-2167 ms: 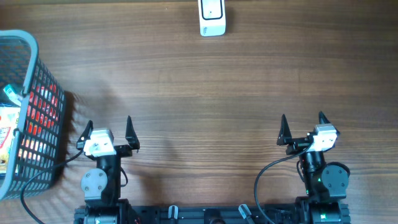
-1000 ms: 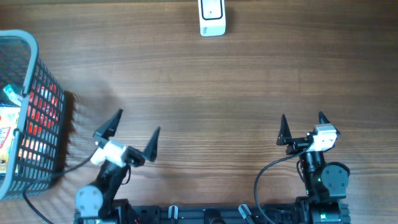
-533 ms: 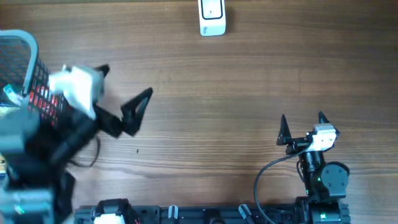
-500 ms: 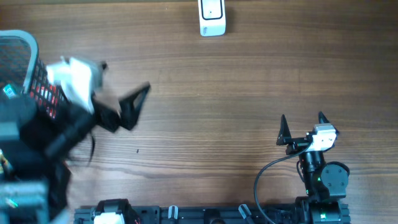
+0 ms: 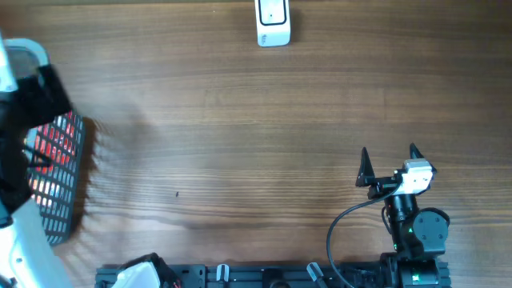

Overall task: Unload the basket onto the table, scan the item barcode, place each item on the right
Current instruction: 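Reach the left gripper into the basket and grasp the red snack bag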

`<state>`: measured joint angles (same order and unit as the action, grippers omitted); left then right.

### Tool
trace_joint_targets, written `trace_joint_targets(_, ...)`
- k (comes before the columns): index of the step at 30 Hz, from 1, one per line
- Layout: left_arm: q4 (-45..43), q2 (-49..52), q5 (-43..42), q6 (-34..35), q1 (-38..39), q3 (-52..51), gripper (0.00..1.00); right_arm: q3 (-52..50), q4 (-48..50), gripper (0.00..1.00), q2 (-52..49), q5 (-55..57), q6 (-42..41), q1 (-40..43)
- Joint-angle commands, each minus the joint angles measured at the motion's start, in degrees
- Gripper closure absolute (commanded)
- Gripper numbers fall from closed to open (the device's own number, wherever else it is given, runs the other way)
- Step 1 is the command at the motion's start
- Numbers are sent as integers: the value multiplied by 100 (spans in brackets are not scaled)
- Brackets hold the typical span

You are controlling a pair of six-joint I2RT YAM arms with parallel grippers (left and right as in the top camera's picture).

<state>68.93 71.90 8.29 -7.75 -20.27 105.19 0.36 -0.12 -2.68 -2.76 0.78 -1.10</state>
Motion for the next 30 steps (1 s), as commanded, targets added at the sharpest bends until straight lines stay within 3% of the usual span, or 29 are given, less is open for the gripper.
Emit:
trace_joint_targets(1, -72, -52, -376, 225, -619, 116, 0, -7, 20, 0, 26, -20, 59, -33)
trace_joint_targets(9, -120, 450, -382, 227, -909, 90, 0, -7, 20, 0, 26, -20, 59, -33)
trace_joint_targets(12, -216, 619, -809, 278, -911, 90, 0, -7, 20, 0, 26, -20, 57, -33)
trace_joint_targets(16, -396, 1130, -11, 1825, -1615, 90, 0, -7, 20, 0, 26, -20, 57, -33)
trace_joint_targets(18, -328, 1480, -407, 2518, -2310, 90, 0, -7, 20, 0, 26, -20, 57, -33)
trace_joint_targets(23, -507, 2155, -890, 2719, -2997, 90, 0, -7, 20, 0, 26, -20, 59, -33)
trace_joint_targets(30, -667, 3543, -1080, 2914, -3010, 90, 0, -7, 20, 0, 26, -20, 59, -33)
